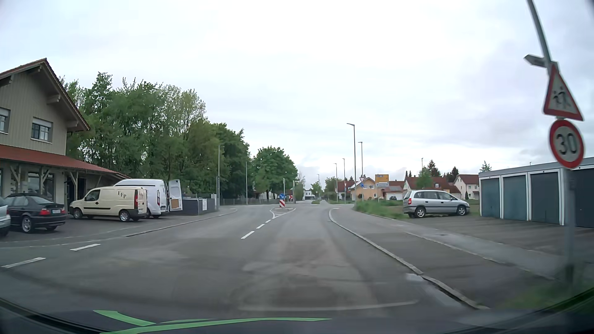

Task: Follow the waypoints while adhering to traffic rules and regulations

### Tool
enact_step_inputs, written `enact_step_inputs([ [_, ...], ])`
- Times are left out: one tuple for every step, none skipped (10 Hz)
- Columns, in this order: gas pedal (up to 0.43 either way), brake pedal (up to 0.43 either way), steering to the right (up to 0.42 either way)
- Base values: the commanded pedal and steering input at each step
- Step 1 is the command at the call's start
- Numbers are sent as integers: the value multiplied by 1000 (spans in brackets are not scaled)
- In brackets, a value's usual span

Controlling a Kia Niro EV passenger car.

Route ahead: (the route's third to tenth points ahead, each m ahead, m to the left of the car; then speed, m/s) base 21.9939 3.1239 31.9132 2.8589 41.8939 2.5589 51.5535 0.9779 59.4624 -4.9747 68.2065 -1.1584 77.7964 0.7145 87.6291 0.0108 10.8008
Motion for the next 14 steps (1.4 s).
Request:
enact_step_inputs([
  [0,0,10],
  [0,0,10],
  [0,0,10],
  [0,0,10],
  [0,0,10],
  [0,0,10],
  [0,6,9],
  [0,24,9],
  [0,37,9],
  [0,37,9],
  [0,49,9],
  [0,55,9],
  [0,67,9],
  [0,73,9],
])
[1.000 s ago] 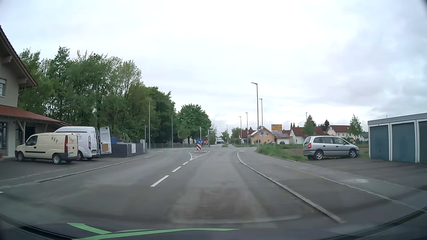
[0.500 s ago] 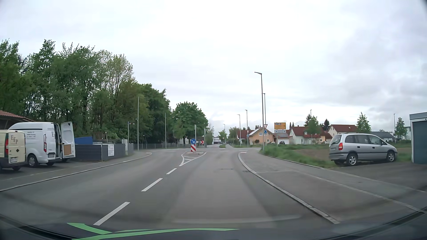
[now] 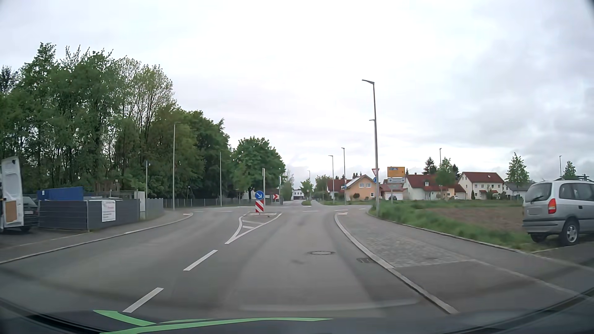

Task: Follow the waypoints while adhering to traffic rules and regulations

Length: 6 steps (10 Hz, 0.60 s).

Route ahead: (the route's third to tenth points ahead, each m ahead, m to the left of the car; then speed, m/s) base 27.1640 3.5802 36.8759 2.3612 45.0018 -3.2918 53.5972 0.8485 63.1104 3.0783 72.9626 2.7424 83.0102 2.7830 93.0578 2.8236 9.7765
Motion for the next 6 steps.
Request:
enact_step_inputs([
  [0,85,10],
  [0,85,10],
  [0,98,10],
  [0,110,9],
  [0,116,4],
  [0,122,3],
])
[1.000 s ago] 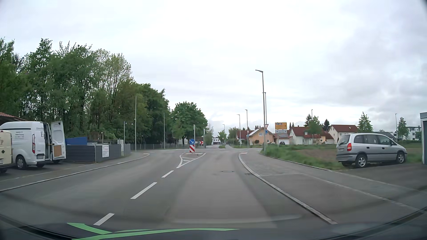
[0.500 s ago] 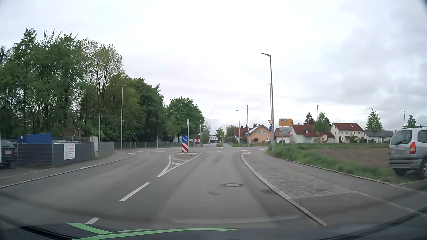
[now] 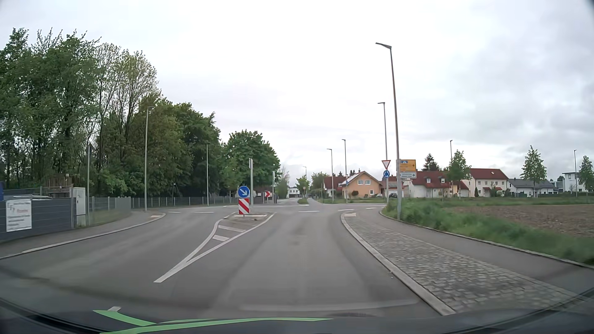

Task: Follow the waypoints while adhering to traffic rules and regulations

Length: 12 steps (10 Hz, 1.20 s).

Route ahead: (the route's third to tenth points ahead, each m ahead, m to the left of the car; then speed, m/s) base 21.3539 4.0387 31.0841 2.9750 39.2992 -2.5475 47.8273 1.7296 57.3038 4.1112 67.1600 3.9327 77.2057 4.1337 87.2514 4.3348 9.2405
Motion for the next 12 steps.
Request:
enact_step_inputs([
  [0,128,3],
  [0,128,3],
  [0,128,3],
  [0,134,3],
  [0,128,3],
  [0,128,3],
  [0,122,7],
  [0,116,8],
  [0,104,7],
  [0,85,9],
  [0,37,14],
  [0,0,20],
])
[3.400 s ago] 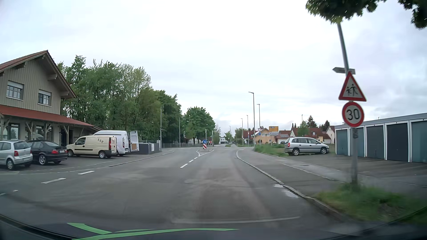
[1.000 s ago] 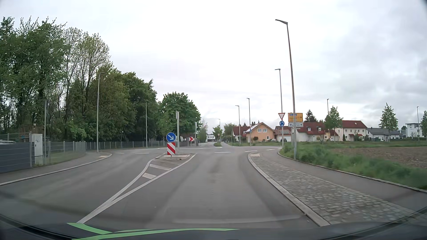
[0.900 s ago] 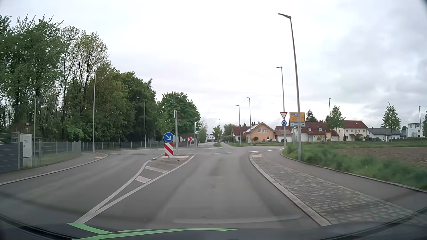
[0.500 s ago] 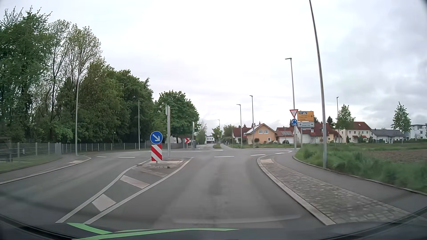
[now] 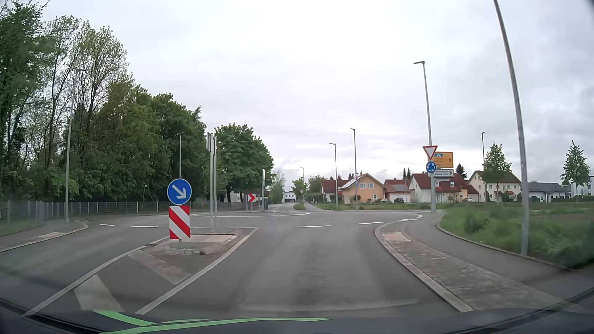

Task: Follow the waypoints while adhering to traffic rules and regulations

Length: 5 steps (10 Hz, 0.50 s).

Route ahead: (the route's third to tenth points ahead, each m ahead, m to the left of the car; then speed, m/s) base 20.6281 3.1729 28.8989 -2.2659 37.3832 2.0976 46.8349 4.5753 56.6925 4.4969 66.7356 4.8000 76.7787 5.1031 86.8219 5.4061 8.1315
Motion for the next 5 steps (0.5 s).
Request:
enact_step_inputs([
  [0,0,24],
  [0,0,28],
  [0,0,34],
  [0,0,39],
  [0,0,46],
])
